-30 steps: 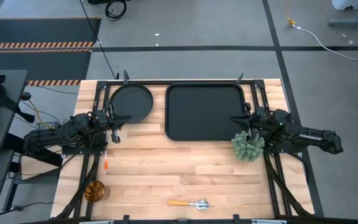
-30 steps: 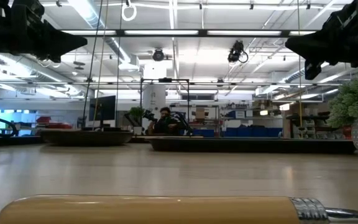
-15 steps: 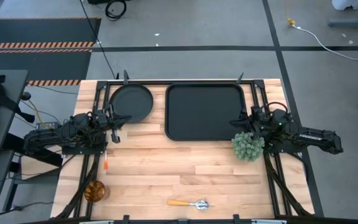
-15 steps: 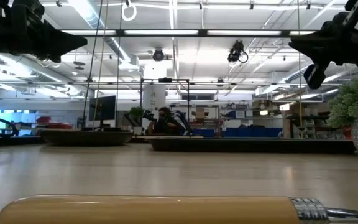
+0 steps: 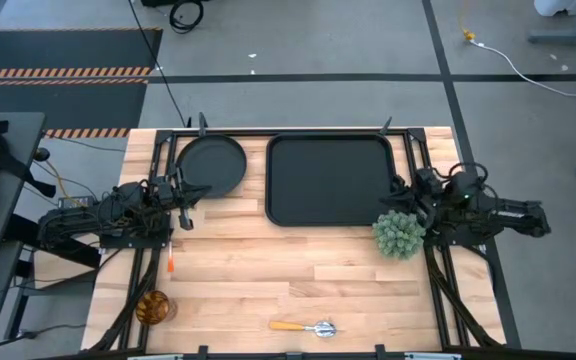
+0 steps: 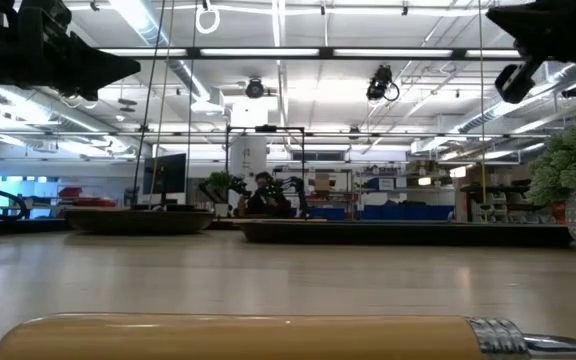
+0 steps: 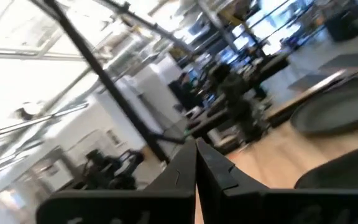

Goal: Pick and place plate/cup/fork/spoon on tray
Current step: Move the black tray to the center of the table

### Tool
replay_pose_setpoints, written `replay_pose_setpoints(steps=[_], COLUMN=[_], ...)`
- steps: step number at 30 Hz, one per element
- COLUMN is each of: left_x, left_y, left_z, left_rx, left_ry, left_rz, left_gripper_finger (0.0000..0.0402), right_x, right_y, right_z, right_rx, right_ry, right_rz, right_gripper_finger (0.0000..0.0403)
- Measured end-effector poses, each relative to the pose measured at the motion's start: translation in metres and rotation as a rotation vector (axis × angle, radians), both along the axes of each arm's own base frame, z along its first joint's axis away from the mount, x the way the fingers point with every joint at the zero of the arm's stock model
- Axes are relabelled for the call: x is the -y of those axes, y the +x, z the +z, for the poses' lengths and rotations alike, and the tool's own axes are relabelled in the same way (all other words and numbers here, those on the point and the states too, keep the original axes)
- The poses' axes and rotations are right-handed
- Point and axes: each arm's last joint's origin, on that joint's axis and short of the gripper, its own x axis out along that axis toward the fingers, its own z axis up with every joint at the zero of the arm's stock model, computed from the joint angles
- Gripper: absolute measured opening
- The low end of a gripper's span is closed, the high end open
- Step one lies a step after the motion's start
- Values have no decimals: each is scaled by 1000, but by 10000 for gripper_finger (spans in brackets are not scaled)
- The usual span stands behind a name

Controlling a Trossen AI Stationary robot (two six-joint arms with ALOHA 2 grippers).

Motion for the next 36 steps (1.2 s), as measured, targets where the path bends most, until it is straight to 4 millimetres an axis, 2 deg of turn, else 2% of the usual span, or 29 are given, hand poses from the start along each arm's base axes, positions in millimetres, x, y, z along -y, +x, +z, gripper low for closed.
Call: replay_pose_setpoints(steps=[4,10,18,24,32,36], left_x=[0,0,0,0,0,0], left_y=[0,0,0,0,0,0], left_z=[0,0,0,0,0,0], left_rx=[0,0,-1,0,0,0], left_ry=[0,0,0,0,0,0], left_rz=[0,0,0,0,0,0], left_gripper_finger=[11,11,11,11,11,11], right_x=[-3,-13,-34,-42,-58,-60], right_y=[5,23,43,52,62,68], right_z=[-1,-10,-8,-18,-11,-19], right_rx=[-65,-191,-161,-240,-124,-177], right_ry=[11,-11,-50,-118,-221,-242], right_rz=[-57,-125,-87,-135,-158,-193], right_gripper_finger=[5,3,3,3,4,4])
